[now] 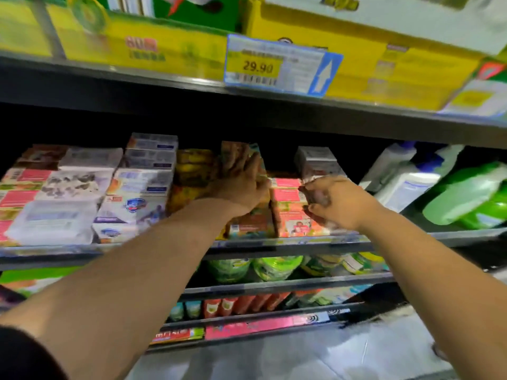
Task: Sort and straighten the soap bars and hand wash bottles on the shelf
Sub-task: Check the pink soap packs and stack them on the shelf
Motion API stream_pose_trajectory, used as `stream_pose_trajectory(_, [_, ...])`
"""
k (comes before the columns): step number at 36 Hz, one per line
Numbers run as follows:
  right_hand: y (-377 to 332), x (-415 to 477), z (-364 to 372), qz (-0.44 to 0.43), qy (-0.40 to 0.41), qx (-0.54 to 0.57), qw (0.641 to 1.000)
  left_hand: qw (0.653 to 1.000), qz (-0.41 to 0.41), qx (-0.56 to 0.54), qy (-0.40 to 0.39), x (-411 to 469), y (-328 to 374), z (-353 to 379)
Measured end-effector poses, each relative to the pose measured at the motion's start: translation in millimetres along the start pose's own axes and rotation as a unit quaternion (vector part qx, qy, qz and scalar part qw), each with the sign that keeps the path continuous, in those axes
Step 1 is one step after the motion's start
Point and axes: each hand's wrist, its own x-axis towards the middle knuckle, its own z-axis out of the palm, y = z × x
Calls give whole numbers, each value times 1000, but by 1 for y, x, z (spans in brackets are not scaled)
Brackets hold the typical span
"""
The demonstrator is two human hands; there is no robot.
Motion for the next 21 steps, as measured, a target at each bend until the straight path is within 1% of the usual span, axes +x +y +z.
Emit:
stream_pose_trajectory(2, [3, 8, -1, -9, -8, -6, 1000, 1000, -21, 19, -7, 8, 2, 9])
stream_pose_trajectory(4, [6, 17, -1, -20, -8, -12, 1000, 999, -20, 43, -21, 11, 4, 15])
stream_pose_trajectory(7, [8, 31, -1, -20, -20, -17, 999, 998, -17, 61, -7, 15, 0, 24])
stream_pose_trajectory(11, [9, 53, 0, -16, -59, 5, 998, 998, -11, 66, 18, 18, -1, 26])
stream_pose_trajectory(13, [8, 66, 2, -28, -86, -17, 996, 998, -16, 64, 13, 15, 2, 22])
stream_pose_trajectory(15, [12, 81, 5, -35, -93, -57, 993, 997, -10, 67, 20, 14, 3, 20])
stream_pose_trajectory(19, [1, 92, 2, -11, -161, -27, 987, 996, 9, 76, 41, 14, -1, 23])
stream_pose_trajectory(21, [-4, 98, 3, -5, -166, -44, 985, 995, 12, 95, 41, 14, -1, 23])
